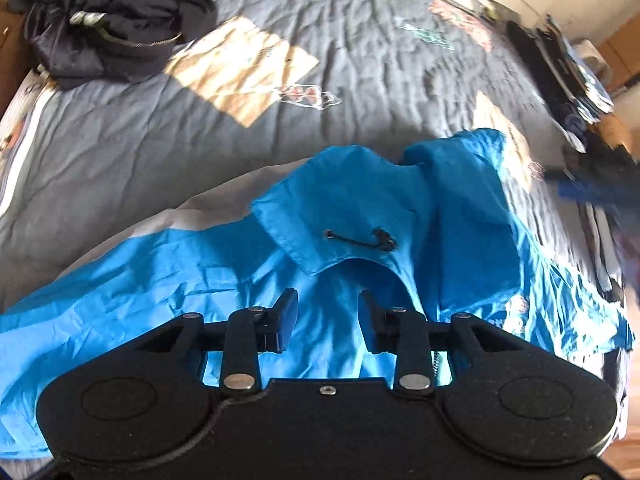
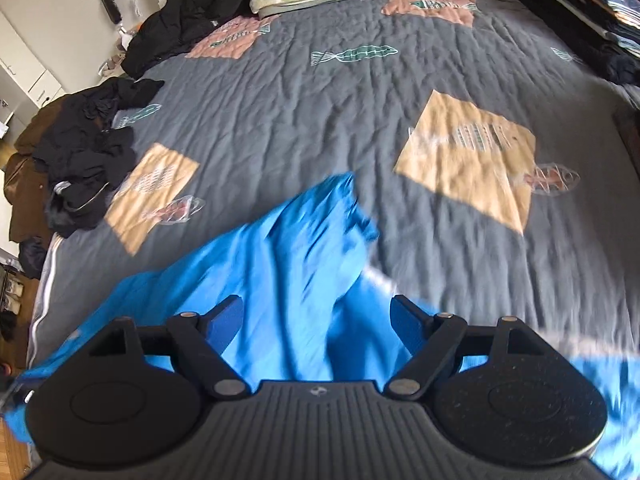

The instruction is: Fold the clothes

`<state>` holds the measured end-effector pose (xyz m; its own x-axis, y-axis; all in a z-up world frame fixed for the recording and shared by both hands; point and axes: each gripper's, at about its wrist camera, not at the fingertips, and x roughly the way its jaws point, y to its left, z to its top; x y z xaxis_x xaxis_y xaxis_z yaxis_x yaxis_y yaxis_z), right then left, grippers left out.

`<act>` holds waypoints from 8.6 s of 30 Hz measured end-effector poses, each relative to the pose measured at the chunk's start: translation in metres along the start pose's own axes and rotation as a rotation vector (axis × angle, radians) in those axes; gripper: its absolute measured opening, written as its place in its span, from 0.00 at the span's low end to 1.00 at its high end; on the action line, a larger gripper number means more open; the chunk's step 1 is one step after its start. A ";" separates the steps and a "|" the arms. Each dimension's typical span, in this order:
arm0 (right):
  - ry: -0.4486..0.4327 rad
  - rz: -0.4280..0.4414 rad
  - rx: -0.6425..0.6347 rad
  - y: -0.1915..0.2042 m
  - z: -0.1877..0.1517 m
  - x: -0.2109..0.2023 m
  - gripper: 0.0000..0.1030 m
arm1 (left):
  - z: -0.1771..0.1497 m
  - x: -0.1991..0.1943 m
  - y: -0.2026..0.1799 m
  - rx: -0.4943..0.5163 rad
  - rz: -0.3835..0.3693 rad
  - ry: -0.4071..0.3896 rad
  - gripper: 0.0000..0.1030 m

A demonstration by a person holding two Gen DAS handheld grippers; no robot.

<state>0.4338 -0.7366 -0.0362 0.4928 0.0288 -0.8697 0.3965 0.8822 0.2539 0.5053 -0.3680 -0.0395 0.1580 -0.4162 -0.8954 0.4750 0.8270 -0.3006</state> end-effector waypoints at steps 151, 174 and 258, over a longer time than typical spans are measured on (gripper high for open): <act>-0.075 0.302 0.430 -0.105 -0.222 -0.038 0.52 | 0.031 0.081 -0.157 0.171 -0.377 0.258 0.03; -0.110 0.739 1.126 -0.101 -0.229 0.026 0.17 | 0.035 0.078 -0.158 0.157 -0.389 0.245 0.03; 0.159 0.138 0.116 -0.024 -0.236 -0.020 0.15 | -0.088 0.089 -0.008 -0.161 -0.173 0.162 0.79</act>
<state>0.2316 -0.6477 -0.1247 0.4239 0.2269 -0.8768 0.4248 0.8052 0.4138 0.4395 -0.3789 -0.1451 -0.0593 -0.5011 -0.8634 0.3375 0.8039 -0.4898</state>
